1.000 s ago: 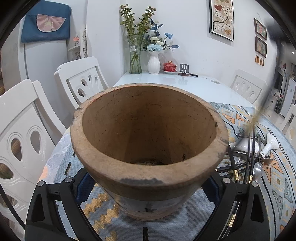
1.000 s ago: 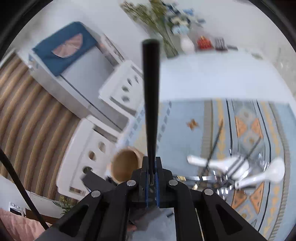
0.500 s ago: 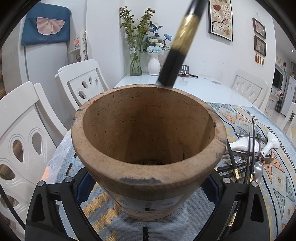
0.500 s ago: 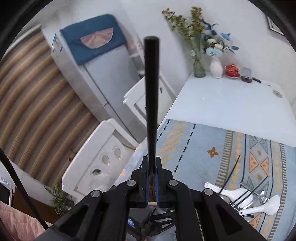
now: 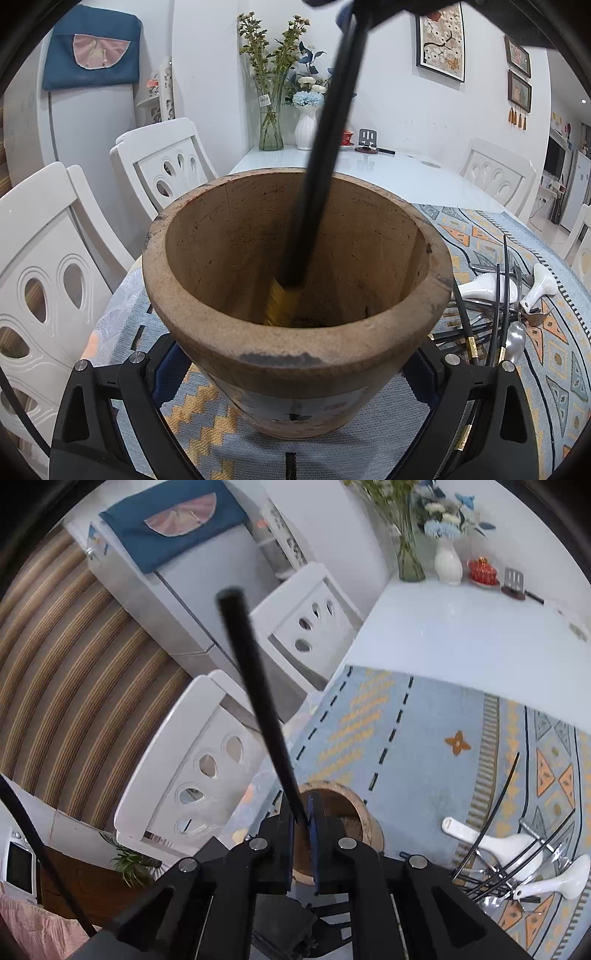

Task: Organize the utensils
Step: 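Lower the chopstick into the holder and open the right tool, then return the right tool to the pile and grasp another black chopstick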

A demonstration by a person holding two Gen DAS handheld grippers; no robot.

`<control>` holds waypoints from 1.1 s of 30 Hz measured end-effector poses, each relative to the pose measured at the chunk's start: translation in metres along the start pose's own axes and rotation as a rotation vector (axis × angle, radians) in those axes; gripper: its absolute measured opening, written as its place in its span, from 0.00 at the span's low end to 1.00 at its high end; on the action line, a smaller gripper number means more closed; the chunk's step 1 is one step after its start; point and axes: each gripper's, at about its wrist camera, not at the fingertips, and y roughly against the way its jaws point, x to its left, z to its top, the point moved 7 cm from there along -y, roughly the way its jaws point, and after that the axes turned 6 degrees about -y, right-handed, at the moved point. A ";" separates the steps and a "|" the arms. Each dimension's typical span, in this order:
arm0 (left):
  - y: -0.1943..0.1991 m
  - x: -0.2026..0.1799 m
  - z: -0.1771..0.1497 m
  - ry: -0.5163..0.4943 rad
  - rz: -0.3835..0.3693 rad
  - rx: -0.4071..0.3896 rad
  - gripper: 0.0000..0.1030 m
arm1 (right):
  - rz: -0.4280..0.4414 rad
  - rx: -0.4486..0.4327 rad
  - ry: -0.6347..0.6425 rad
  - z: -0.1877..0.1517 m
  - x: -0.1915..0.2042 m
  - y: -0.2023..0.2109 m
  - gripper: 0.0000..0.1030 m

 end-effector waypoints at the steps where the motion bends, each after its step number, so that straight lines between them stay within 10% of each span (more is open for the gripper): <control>1: 0.000 0.000 0.000 0.000 0.000 0.000 0.94 | -0.009 0.008 -0.009 0.000 -0.003 -0.002 0.06; 5: 0.000 0.000 0.000 0.001 -0.002 -0.001 0.94 | 0.000 -0.002 -0.061 0.002 -0.013 0.005 0.14; 9: 0.000 -0.001 0.000 0.002 -0.003 -0.001 0.94 | 0.005 -0.042 -0.094 0.009 -0.019 0.019 0.47; 20: 0.000 -0.001 -0.001 0.006 -0.008 -0.002 0.94 | 0.010 -0.190 -0.270 0.019 -0.076 0.075 0.47; 33: -0.001 0.000 -0.002 0.011 -0.015 -0.005 0.94 | -0.052 -0.097 -0.587 -0.025 -0.191 0.045 0.47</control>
